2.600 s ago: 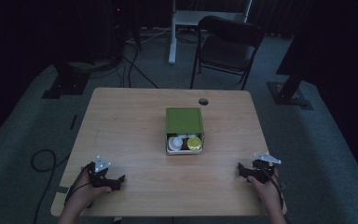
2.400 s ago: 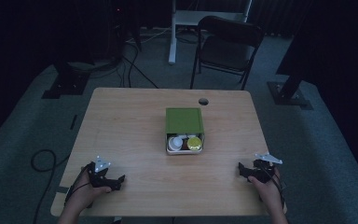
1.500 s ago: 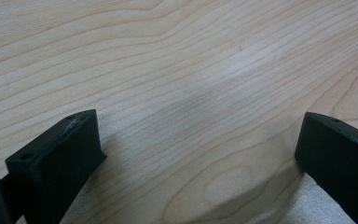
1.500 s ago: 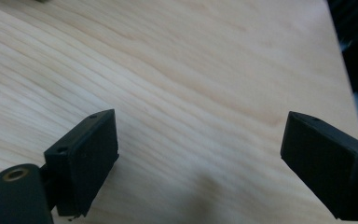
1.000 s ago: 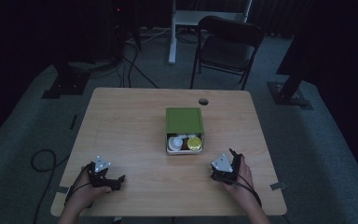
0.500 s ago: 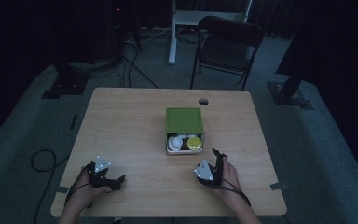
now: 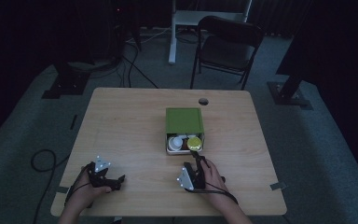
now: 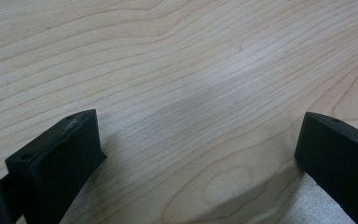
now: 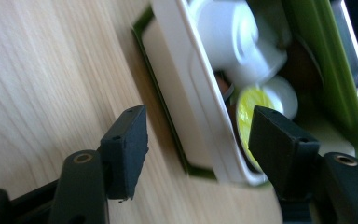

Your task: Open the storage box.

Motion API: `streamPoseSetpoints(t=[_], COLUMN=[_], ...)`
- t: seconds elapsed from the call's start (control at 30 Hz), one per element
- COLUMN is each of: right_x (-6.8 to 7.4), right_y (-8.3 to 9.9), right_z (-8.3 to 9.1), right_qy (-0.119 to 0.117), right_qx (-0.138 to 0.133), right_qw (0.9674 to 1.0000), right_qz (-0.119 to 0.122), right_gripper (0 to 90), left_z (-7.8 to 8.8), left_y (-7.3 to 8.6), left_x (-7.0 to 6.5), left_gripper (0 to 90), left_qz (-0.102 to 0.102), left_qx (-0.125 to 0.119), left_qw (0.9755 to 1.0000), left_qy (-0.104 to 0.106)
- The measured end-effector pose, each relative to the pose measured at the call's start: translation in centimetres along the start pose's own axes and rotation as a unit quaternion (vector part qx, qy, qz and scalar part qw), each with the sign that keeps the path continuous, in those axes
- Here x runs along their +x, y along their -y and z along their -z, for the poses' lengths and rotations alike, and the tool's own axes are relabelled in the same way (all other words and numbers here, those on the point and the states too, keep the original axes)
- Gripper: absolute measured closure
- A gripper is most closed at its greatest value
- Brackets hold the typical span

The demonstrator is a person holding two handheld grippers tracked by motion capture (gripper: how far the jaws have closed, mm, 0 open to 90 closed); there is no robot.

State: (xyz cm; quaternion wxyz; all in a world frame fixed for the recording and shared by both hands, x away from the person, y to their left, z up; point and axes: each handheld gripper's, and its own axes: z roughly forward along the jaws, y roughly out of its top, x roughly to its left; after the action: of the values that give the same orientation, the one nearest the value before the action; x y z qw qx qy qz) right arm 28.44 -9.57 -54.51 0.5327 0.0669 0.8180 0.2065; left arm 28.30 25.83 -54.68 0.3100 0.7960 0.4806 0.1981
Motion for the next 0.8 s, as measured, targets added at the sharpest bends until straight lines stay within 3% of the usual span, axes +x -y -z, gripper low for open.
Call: streamPoseSetpoints(t=[0.1, 0.27, 0.5, 0.6, 0.8], right_x=[0.2, 0.4, 0.4, 0.6, 1.2], right_y=[-0.5, -1.5, -2.0, -2.1, -2.0], right_z=[-0.4, -1.0, -2.3, -2.6, -2.9], right_qy=[-0.007, 0.010, 0.018, 0.031, 0.044], right_qx=[-0.005, -0.010, 0.003, 0.005, 0.018], right_qw=[0.9998, 0.9981, 0.9956, 0.9916, 0.9878], right_qz=[0.018, 0.060, 0.092, 0.126, 0.148], right_gripper=[43.3, 49.0, 55.6, 58.1, 64.2], left_z=[0.0, 0.0, 0.0, 0.0, 0.0], left_y=[0.0, 0.0, 0.0, 0.0, 0.0], left_x=[0.0, 0.0, 0.0, 0.0, 0.0], left_gripper=[0.7, 0.7, 0.7, 0.7, 0.7], left_qz=[0.000, 0.000, 0.000, 0.000, 0.000], left_qx=[0.000, 0.000, 0.000, 0.000, 0.000], left_qw=[1.0000, 1.0000, 1.0000, 1.0000, 1.0000], left_qy=[0.000, 0.000, 0.000, 0.000, 0.000])
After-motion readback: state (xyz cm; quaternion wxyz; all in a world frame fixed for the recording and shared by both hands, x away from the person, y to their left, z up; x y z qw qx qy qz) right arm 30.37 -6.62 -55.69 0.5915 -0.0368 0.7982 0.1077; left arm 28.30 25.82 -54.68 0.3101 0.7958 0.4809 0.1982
